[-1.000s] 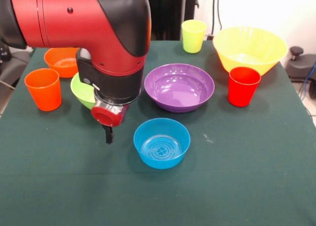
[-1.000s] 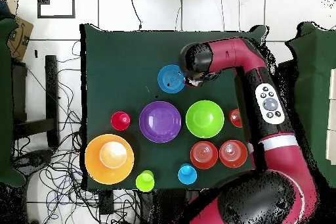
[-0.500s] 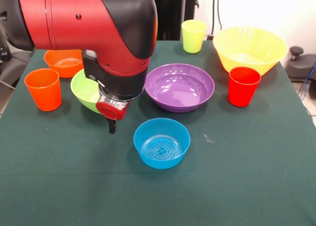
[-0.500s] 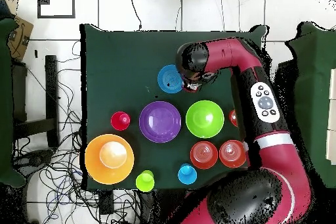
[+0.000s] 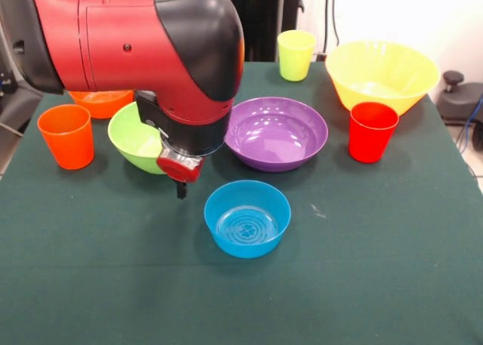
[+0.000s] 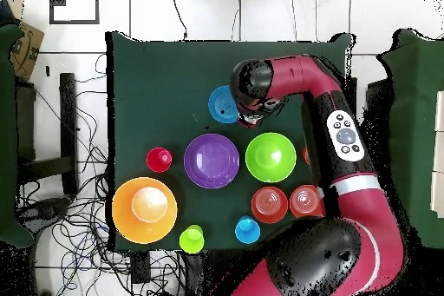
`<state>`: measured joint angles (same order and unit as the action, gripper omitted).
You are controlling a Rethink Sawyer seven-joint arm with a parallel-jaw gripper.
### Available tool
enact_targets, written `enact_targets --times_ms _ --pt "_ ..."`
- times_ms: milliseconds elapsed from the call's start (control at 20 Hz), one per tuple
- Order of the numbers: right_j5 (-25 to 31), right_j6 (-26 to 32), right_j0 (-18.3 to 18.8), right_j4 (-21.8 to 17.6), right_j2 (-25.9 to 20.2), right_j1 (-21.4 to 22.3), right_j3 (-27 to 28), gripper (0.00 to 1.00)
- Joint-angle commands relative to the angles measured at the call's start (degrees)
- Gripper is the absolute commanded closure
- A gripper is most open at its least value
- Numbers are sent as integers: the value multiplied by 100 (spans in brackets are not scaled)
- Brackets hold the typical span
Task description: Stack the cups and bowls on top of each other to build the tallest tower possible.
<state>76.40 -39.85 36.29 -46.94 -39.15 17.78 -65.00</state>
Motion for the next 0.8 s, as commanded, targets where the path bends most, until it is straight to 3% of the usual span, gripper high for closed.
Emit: enact_targets --times_ms 50,800 --pt "-70 -484 -41 201 417 -213 -71 0" --pt "487 -449 -54 1100 508 97 -76 0"
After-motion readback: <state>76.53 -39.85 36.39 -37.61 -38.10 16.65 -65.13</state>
